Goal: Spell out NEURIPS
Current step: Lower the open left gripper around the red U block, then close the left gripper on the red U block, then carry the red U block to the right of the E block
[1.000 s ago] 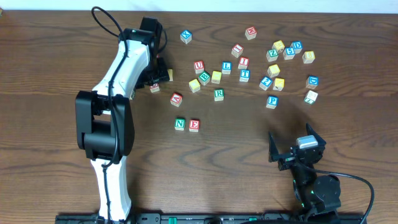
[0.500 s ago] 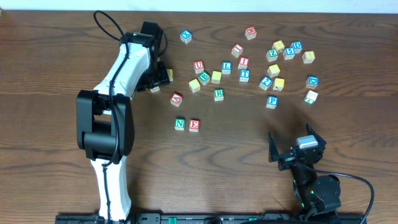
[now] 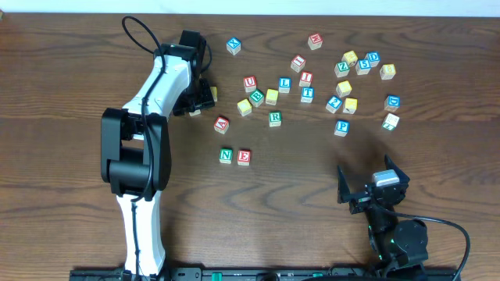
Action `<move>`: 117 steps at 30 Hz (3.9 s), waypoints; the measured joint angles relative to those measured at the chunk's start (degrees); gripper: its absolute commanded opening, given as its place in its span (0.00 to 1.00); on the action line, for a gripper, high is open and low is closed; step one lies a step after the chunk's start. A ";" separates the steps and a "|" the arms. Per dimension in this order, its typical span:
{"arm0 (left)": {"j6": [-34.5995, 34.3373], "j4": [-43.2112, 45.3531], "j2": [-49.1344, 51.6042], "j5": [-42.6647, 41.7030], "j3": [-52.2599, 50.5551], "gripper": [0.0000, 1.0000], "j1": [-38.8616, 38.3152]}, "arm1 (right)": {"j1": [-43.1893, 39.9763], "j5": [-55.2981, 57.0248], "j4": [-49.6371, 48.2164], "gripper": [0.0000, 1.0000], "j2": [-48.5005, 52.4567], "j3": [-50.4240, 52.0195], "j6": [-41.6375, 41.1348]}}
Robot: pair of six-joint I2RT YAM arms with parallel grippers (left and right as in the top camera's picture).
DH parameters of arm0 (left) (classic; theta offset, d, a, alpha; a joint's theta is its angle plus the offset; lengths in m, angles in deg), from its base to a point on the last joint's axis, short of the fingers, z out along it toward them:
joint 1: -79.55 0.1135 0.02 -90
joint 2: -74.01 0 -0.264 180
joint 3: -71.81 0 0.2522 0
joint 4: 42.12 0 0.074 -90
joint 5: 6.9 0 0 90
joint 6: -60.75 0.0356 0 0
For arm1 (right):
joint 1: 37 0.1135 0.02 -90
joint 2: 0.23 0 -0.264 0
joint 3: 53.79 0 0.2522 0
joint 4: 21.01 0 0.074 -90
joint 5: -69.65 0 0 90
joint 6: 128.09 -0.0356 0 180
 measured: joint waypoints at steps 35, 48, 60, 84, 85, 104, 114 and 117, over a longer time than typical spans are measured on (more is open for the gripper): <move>2.21 4.07 0.00 0.02 -2.01 0.61 0.00 | 0.00 0.00 0.00 0.99 0.00 0.00 0.00; 2.38 4.92 0.00 -0.02 -2.08 0.50 0.00 | 0.00 0.00 0.00 0.99 0.00 0.02 0.00; 2.47 5.18 0.00 -0.15 -3.67 0.32 0.00 | 0.00 0.00 0.00 0.99 0.00 0.00 0.00; 2.62 5.09 -1.07 -1.90 -3.67 0.24 0.00 | 0.00 0.00 0.00 0.99 0.00 0.00 0.00; 2.64 5.09 -1.81 -2.12 -3.67 0.24 0.00 | 0.00 0.00 0.00 0.99 0.00 0.02 0.00; 8.20 -3.74 -21.22 -5.84 -3.43 0.23 -10.27 | 0.00 0.00 0.00 0.99 0.00 0.02 0.00; 11.21 -2.89 -21.22 -4.39 -3.63 0.23 -25.07 | 0.00 0.00 0.00 0.99 0.00 0.00 0.00; 11.39 -1.36 -21.22 -3.72 -5.07 0.19 -27.74 | 0.00 0.00 0.00 0.99 0.00 0.00 0.00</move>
